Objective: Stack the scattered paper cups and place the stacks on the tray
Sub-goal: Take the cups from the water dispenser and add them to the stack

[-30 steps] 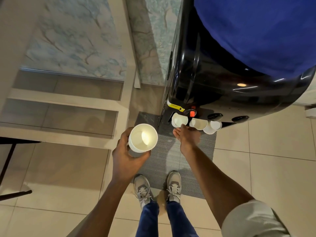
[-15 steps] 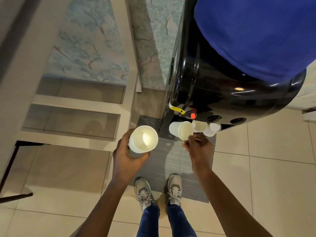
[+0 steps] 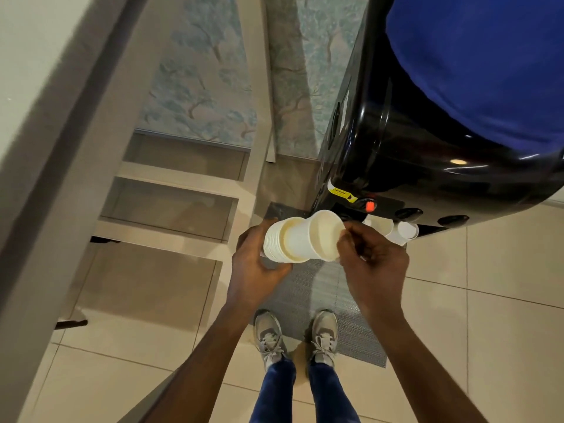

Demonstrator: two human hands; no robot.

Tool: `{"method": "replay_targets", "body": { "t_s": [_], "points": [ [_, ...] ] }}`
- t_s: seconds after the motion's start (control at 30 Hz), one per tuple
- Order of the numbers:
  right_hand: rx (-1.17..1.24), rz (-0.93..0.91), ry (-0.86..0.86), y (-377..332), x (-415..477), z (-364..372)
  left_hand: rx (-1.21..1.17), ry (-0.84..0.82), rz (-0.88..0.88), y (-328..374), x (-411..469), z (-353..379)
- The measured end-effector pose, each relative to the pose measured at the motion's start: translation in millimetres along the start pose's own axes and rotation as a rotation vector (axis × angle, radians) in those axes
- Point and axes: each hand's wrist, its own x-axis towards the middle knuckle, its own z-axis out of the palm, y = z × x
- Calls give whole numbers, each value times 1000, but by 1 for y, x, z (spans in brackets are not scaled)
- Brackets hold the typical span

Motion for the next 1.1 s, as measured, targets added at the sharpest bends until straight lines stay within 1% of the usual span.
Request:
{"method": "replay_targets", "body": {
  "t_s": [0.13,0.23,0.33,0.37,0.4,0.47,0.53,0.63,0.7,0.8,0.87,1.1],
  "points": [
    [-189,-173,-10,21,2,13,44,-29,-19,-1,-2,9],
    [-288,-213,-54,42,-2,22,72,-42,-7,0,-3,19],
    [-273,-223,-59,49,-1,22,51,-40,-24,3,-2,25],
    [-244,-190,-56,52,1,19,47,-40,-30,3,-2,27],
    [-179,-97,-52,54,2,17,45,-36,-35,2,-1,28],
    [2,189,-1,66,6,11,41,-19,-39,1,0,28],
    [32,454,96,94,16,4,49,1,-36,-2,0,27],
    [80,802,197,135,40,0,50,12,-49,-6,-2,27],
    [173,966,209,151,56,2,47,0,-60,-9,-5,28],
    [410,1110,204,166,76,7,47,-29,-65,-16,-9,29],
    [517,1146,197,170,86,10,45,-30,-62,-20,-12,28],
    [511,1101,295,173,95,11,55,-34,-62,-26,-15,22]
  ]
}}
